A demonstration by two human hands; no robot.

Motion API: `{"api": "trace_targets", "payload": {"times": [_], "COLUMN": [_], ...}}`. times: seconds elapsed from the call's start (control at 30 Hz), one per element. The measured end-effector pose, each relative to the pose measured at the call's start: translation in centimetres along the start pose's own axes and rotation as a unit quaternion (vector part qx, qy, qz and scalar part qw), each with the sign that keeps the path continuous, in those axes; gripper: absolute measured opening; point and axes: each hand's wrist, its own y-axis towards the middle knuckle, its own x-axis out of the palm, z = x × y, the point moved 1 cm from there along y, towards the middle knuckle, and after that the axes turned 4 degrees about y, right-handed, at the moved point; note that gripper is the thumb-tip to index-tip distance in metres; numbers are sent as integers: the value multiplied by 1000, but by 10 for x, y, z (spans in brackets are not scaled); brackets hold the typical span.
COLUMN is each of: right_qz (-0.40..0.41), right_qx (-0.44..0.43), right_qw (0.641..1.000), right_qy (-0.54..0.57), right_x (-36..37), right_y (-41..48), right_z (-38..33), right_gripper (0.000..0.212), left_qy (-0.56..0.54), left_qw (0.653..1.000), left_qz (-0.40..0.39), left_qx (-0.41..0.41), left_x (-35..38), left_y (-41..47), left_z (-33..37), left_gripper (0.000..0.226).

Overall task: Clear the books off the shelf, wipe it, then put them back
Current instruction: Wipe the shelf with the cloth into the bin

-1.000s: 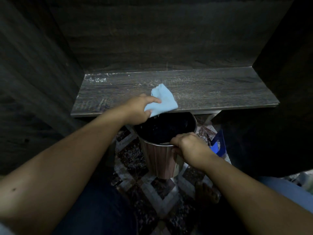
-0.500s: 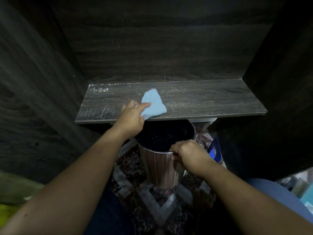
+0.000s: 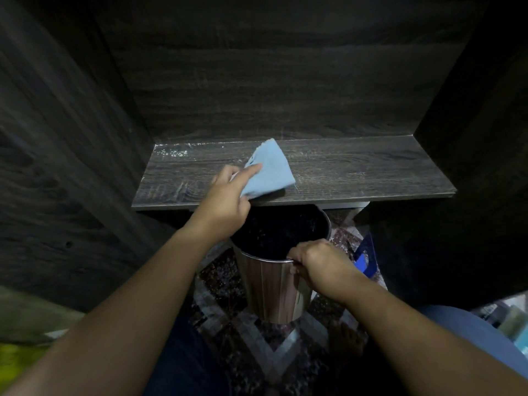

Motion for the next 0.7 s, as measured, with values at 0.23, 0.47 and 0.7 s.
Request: {"api": "trace_targets", "payload": {"times": [0.23,0.47,0.7], "right_qz": [2,6,0], "right_qx": [-9,-23,-28], "right_qw": [1000,1000,1000], "right_qy": [-25,-8,4], "right_x": [3,17,36], "right_y": [6,37,64], "right_z": [-3,-8,-6], "right_gripper": [17,13,9], "left_qy": [-24,34,316], "left_qw": [992,960,875], "left_qz": [-109,166,69], "left_qx": [-56,-222,-361], "left_x": [12,-25,-35], "left_y": [-4,16,41], "left_z": [-23,-63,-108], "left_gripper": [60,58,55]}}
